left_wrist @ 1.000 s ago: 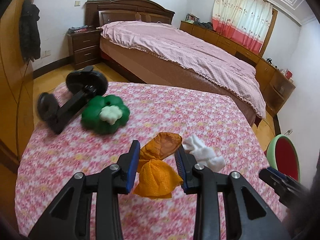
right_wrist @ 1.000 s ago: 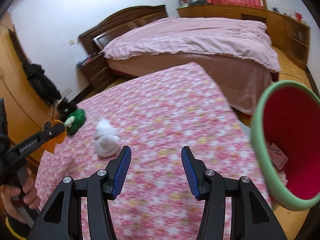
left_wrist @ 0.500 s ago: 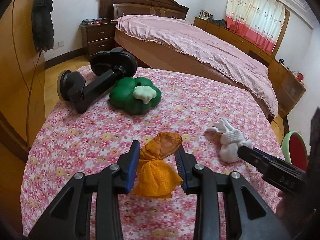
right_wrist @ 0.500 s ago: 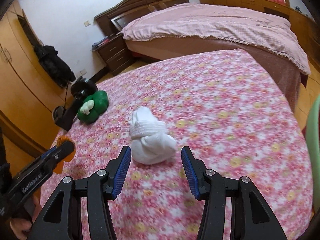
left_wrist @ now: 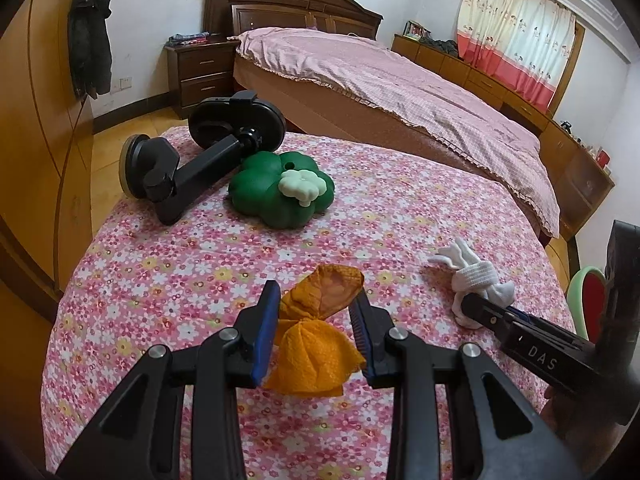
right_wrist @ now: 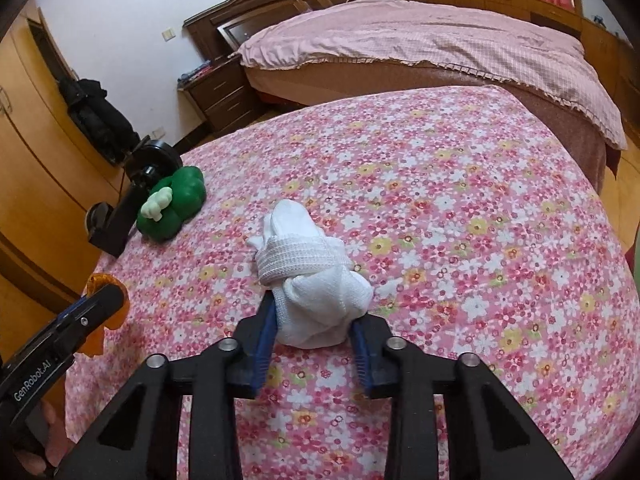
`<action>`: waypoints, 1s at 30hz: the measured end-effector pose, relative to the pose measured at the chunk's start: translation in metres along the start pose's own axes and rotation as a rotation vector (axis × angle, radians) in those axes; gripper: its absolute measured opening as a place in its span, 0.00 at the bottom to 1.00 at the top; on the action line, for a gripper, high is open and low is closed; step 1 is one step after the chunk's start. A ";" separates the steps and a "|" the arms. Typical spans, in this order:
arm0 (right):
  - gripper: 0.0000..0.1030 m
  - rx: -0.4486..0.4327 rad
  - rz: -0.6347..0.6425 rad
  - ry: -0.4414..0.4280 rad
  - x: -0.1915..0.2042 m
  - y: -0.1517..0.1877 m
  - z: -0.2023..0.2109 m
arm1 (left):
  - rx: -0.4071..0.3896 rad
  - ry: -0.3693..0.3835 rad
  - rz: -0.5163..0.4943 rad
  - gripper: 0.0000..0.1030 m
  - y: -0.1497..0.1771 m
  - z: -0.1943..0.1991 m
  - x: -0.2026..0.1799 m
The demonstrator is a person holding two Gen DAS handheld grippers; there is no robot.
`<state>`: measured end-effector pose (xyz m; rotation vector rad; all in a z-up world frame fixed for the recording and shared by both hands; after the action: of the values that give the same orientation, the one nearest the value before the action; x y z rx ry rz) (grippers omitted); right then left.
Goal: Collect trash
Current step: 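Grasp the white sock with the right tool while the left tool holds the orange cloth, then carry both items over the red bucket and open both tools to drop them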
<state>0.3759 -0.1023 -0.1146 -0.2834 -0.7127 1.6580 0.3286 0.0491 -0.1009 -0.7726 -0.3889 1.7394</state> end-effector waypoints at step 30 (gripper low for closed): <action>0.21 -0.261 -0.130 0.105 -0.067 0.045 0.184 | -0.020 0.262 -0.148 0.34 0.040 0.083 -0.139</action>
<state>0.2525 -0.2235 -0.0116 -0.4963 -0.8504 1.4169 0.2647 -0.0839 -0.0230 -0.9491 -0.2775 1.4762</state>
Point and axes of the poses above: each gripper's, at about its wrist camera, not at the fingertips, and z roughly against the way its jaws point, x to its left, y to its underside, the point moved 10 cm from there along -z, roughly the way its jaws point, and after that the axes turned 9 degrees about z, right-handed, at the moved point
